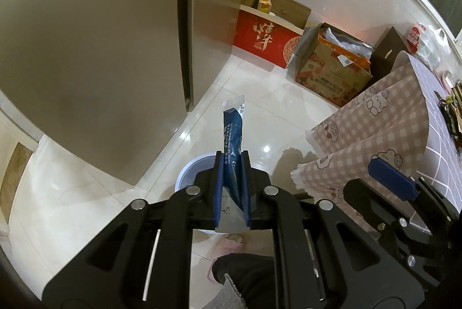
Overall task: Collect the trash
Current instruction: 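Open the left tool to drop the blue packet into the bin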
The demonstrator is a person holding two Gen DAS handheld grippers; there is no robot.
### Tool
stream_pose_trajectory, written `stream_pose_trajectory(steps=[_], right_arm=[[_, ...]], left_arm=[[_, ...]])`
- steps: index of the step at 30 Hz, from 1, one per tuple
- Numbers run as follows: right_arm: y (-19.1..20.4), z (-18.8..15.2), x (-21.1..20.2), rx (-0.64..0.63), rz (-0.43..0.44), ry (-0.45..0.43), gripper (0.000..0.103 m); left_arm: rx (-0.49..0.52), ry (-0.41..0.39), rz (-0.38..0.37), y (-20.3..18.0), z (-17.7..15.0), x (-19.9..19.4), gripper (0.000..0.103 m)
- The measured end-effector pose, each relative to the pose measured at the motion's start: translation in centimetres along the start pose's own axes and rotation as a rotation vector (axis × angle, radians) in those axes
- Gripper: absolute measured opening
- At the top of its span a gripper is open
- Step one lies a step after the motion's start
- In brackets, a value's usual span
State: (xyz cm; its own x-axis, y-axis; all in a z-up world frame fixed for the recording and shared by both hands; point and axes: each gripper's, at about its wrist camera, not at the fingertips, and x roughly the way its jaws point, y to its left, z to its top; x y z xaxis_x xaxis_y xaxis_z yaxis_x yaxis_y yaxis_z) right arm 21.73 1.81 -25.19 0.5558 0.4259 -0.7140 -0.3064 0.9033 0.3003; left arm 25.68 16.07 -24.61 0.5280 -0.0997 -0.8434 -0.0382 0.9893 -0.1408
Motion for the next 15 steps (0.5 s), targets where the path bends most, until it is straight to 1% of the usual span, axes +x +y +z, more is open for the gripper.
stream_pose_trajectory(steps=[2,3,4,5,6,7,9,15], right_arm=[[-0.3,0.0,0.0,0.008,0.000,-0.001,0.053],[-0.4,0.0,0.0,0.011,0.000,-0.002,0.053],[-0.4,0.0,0.1,0.013,0.002,-0.001,0.053],[-0.5,0.0,0.1,0.015,0.007,0.004,0.053],[-0.6,0.0,0.2,0.015,0.009,0.007,0.053],[-0.6,0.0,0.2,0.014,0.010,0.009,0.053],[-0.7,-0.1,0.2,0.016,0.011,0.010,0.053],[-0.7,-0.2,-0.4,0.022,0.011,0.002,0.053]], left_arm=[[-0.002,0.010,0.027,0.0,0.1,0.2,0.016],[0.003,0.017,0.037,-0.1,0.2,0.4,0.028],[0.010,0.022,0.051,-0.1,0.2,0.5,0.056],[0.011,0.011,0.069,-0.2,0.2,0.4,0.068],[0.014,-0.010,0.086,-0.2,0.1,0.1,0.071],[0.017,-0.016,0.094,-0.3,0.0,-0.1,0.071],[0.019,-0.009,0.090,-0.3,-0.1,-0.2,0.071],[0.019,-0.023,0.093,-0.6,-0.3,-1.3,0.071]])
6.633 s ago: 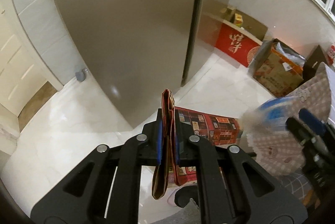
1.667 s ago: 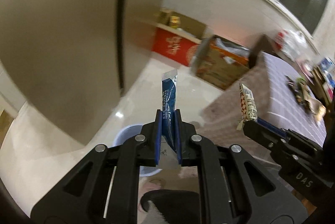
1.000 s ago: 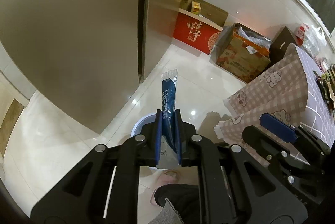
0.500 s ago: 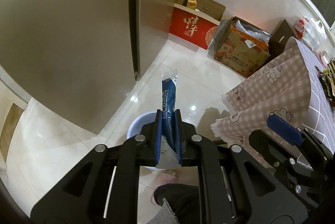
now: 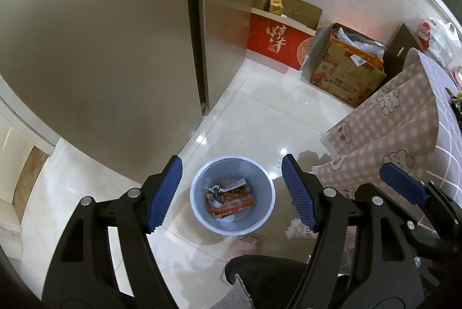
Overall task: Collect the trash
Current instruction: 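Open the left tool to drop the blue packet into the bin, then move both open tools back toward the table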
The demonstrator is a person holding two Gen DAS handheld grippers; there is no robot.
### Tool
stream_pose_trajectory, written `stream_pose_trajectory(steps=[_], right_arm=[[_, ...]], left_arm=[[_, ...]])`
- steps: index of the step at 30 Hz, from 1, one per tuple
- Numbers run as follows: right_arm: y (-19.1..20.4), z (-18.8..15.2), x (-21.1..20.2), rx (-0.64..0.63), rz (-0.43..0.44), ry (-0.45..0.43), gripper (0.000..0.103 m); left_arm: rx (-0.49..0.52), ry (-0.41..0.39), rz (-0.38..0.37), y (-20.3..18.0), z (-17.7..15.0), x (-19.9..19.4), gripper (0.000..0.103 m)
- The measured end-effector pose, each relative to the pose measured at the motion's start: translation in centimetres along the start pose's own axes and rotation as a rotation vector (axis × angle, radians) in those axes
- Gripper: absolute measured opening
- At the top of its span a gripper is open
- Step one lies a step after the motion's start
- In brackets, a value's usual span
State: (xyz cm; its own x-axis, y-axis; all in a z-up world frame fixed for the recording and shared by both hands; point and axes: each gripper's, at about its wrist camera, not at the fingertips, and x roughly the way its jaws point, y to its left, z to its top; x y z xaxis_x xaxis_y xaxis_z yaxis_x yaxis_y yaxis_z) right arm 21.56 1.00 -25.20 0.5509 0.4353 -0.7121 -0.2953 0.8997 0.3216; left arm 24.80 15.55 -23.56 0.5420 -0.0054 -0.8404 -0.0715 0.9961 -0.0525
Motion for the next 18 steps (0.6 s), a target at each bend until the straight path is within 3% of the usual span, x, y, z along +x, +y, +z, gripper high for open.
stream_pose_trajectory(steps=[11,18], right_arm=[[-1.1,-0.1,-4.9,0.021,-0.018,-0.086,0.053],[-4.4,-0.6,-11.1,0.056,-0.072,-0.184,0.053]], left_arm=[[0.059,-0.077,-0.022,-3.9,-0.3,-4.9,0.071],[0.122,-0.129,-0.102,-9.4,-0.6,-8.3,0.072]])
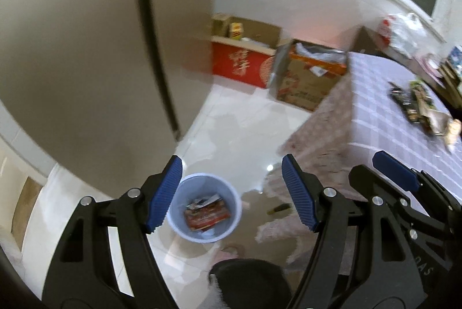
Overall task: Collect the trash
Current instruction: 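Move both open tools back toward the table, then grasp the black snack packet with the left tool while the right tool grasps the beige paper bag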
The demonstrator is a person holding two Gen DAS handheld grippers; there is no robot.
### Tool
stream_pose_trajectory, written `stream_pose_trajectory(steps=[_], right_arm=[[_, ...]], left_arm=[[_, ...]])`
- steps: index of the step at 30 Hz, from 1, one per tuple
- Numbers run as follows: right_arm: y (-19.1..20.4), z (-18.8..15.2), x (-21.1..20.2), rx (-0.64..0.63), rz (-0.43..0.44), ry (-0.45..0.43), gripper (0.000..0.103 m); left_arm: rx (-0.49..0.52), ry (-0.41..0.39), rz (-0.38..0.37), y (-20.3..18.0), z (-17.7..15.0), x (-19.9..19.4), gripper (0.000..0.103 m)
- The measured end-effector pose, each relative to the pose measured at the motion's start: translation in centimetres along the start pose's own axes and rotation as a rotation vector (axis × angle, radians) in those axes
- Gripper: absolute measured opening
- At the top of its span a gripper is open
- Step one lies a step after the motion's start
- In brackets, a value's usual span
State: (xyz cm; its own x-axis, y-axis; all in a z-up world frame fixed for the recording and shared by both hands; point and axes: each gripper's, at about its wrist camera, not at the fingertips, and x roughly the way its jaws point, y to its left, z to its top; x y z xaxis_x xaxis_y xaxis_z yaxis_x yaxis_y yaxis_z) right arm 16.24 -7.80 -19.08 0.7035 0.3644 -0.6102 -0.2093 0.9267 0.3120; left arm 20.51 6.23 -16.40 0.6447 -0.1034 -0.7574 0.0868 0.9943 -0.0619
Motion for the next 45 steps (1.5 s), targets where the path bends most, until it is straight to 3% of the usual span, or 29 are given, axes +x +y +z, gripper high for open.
stream_pose_trajectory(steps=[8,15,22,29,30,32,34,38,40,41,43,45], right_arm=[[-8.9,0.4,-7.6,0.115,-0.180,-0.118,0.062],[-19.5,0.1,-12.3,0.329,-0.335,-0.190,0.077],[-27.6,1.6,-11.1,0.523,-0.292,-0.166,0.078],[-29.7,1.9,-9.8,0.555,-0.259,-0.182,0.077],[-30.1,1.8,-9.6,0.558,-0.251,-0.180,0.076],[-30.5,1.9,-9.3,0.560,-0.248,-0.174,0.048],[-30.8,1.9,-9.1,0.548,-0.241,-0.162,0.036],[-30.7,1.8,-9.6,0.528,-0.263,-0.171,0.028],[-30.6,1.7,-10.0,0.522,-0.270,-0.182,0.025],[-30.7,1.7,-10.1,0.522,-0.271,-0.186,0.023],[-30.7,1.6,-10.5,0.519,-0.273,-0.200,0.021],[-30.7,1.5,-10.9,0.512,-0.284,-0.214,0.019]], left_arm=[[0.116,-0.002,-0.121,-10.6,1.1,-0.2,0.074],[0.170,0.022,-0.213,-18.5,2.7,1.8,0.075],[0.187,0.058,-0.258,-23.8,5.2,5.9,0.076],[0.152,0.083,-0.300,-26.8,6.3,9.5,0.076],[0.147,0.090,-0.307,-27.3,6.4,10.0,0.076],[0.153,0.093,-0.294,-28.1,6.5,10.6,0.076],[0.155,0.104,-0.288,-28.7,6.6,11.4,0.076],[0.158,0.101,-0.270,-29.6,6.6,12.2,0.075],[0.179,0.082,-0.250,-30.0,6.5,12.1,0.057],[0.190,0.078,-0.241,-30.1,6.4,12.0,0.054],[0.209,0.079,-0.261,-30.4,6.1,11.8,0.035],[0.209,0.081,-0.267,-30.5,5.9,11.7,0.029]])
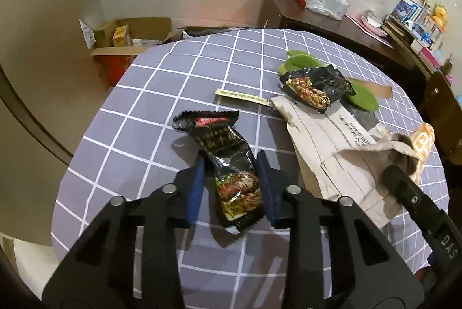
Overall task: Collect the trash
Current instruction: 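Grasp the black snack packet with the left tool while the right tool grasps the beige paper bag, then carry both items over the blue bin and open the right tool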
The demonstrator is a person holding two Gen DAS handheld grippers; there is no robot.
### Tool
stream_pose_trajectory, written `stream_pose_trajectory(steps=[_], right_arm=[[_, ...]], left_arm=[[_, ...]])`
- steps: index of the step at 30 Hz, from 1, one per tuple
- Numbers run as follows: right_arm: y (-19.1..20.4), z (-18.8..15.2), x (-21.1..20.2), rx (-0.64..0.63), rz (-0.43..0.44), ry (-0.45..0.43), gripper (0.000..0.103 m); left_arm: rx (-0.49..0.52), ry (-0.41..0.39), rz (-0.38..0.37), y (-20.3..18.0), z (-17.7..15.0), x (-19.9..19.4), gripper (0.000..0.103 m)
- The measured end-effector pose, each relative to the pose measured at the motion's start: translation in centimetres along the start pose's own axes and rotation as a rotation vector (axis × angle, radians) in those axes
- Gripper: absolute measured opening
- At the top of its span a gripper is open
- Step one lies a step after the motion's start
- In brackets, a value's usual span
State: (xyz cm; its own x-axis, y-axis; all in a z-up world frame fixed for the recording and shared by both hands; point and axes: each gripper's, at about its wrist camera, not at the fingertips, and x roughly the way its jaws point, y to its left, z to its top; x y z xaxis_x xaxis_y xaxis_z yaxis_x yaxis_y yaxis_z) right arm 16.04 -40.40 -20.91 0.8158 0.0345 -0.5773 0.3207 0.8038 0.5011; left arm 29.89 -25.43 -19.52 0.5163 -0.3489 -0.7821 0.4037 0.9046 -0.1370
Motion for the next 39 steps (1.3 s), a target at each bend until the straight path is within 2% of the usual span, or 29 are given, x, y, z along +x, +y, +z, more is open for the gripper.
stream_pose_trajectory(steps=[5,12,19,25,29,39], right_arm=[[0.2,0.2,-2.1,-0.042,-0.042,-0.076,0.007],[2.9,0.3,-5.9,-0.169,-0.115,-0.203,0.006],[6.4,0.0,-9.4,-0.254,-0.119,-0.278,0.006],[10.3,-1.9,-10.3,-0.310,-0.060,-0.257,0.006],[14.1,-3.8,-9.6,-0.359,-0.010,-0.217,0.006],[24.5,-11.2,-3.3,-0.490,0.110,-0.036,0.006]], left_arm=[[-0.033,-0.010,-0.038,0.5,-0.7,-1.4,0.018],[-0.050,-0.084,-0.059,1.3,-1.5,-6.3,0.016],[-0.076,-0.157,-0.087,3.1,-2.5,-11.9,0.016],[-0.114,-0.214,-0.074,6.6,-4.2,-16.4,0.016],[-0.157,-0.239,-0.046,10.5,-5.6,-18.5,0.016],[-0.330,-0.204,0.061,24.4,-10.9,-19.2,0.016]])
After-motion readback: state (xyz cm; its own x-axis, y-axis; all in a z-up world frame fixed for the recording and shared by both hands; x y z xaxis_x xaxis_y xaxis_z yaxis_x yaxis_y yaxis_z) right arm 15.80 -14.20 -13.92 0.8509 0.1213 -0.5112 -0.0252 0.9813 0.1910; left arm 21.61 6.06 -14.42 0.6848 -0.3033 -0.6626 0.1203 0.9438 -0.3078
